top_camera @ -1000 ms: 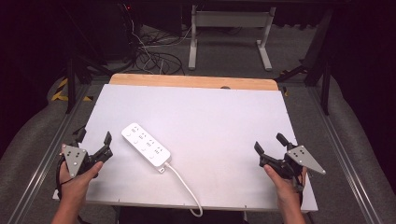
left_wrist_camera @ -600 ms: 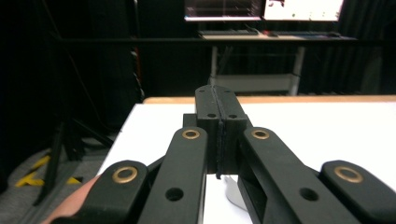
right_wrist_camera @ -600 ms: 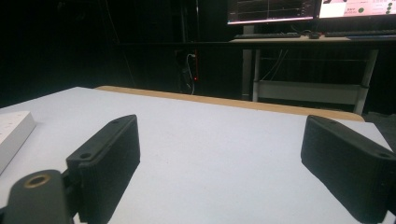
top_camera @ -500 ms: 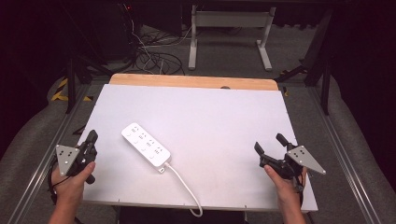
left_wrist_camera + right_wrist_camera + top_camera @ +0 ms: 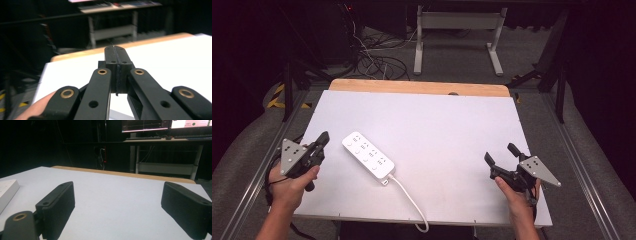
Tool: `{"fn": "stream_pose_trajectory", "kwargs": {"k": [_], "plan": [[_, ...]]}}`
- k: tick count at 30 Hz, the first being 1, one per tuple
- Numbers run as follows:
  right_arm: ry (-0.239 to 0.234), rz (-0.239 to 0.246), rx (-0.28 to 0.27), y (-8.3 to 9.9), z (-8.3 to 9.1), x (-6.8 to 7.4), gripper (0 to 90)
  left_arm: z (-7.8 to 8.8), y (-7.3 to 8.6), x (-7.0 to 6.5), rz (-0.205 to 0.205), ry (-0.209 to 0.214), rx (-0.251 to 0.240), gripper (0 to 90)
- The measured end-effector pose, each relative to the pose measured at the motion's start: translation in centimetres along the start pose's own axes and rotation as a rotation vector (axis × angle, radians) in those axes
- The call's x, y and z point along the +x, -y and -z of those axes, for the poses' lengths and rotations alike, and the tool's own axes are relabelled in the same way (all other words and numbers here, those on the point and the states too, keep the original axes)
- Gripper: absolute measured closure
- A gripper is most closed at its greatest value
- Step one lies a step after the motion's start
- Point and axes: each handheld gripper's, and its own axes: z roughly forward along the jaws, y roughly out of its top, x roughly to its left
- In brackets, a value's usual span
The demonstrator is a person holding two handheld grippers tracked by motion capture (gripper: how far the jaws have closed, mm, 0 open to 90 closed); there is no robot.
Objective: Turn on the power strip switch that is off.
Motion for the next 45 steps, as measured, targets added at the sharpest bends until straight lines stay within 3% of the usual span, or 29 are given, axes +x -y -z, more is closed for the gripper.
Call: {"fn": "stream_pose_trajectory", "kwargs": {"k": [4,5,10,13,16,17,18,19,20,22,28,45], "plan": [[-0.002,-0.001,0.002,0.0,-0.1,-0.1,12.7,-1.3,-1.7,-1.7,-0.061,0.123,0.108,90.0],[-0.002,-0.002,0.001,0.0,-0.1,-0.2,12.8,-1.8,-2.1,-2.3,-0.101,0.152,0.149,90.0],[-0.005,-0.005,0.002,0.1,-0.1,-0.3,12.9,-3.7,-2.3,-4.4,-0.2,0.235,0.292,90.0],[-0.009,-0.008,0.001,0.0,-0.1,-0.3,13.0,-4.8,-1.8,-5.2,-0.228,0.29,0.394,90.0],[-0.011,-0.014,0.005,0.1,-0.1,-0.3,13.1,-5.7,-0.8,-6.0,-0.217,0.354,0.502,90.0],[-0.011,-0.014,0.005,0.1,-0.1,-0.3,13.1,-5.7,-0.8,-6.0,-0.217,0.354,0.502,90.0],[-0.012,-0.013,0.007,0.1,-0.2,-0.3,13.2,-6.1,-0.2,-6.3,-0.228,0.369,0.555,90.0],[-0.012,-0.014,0.007,0.1,-0.2,-0.3,13.2,-6.1,-0.2,-6.3,-0.228,0.369,0.555,90.0],[-0.013,-0.015,0.008,0.1,-0.3,-0.3,13.2,-6.5,0.2,-6.8,-0.244,0.378,0.608,90.0],[-0.014,-0.01,0.01,0.1,-0.3,-0.3,13.2,-6.9,0.6,-7.1,-0.255,0.377,0.646,90.0],[-0.022,-0.008,0.013,0.1,-0.4,-0.1,13.4,-7.6,0.8,-7.1,-0.24,0.359,0.702,89.9],[-0.018,-0.006,0.021,0.2,-0.5,-0.1,13.8,-8.5,1.3,-7.0,-0.218,0.381,0.734,89.9]]}}
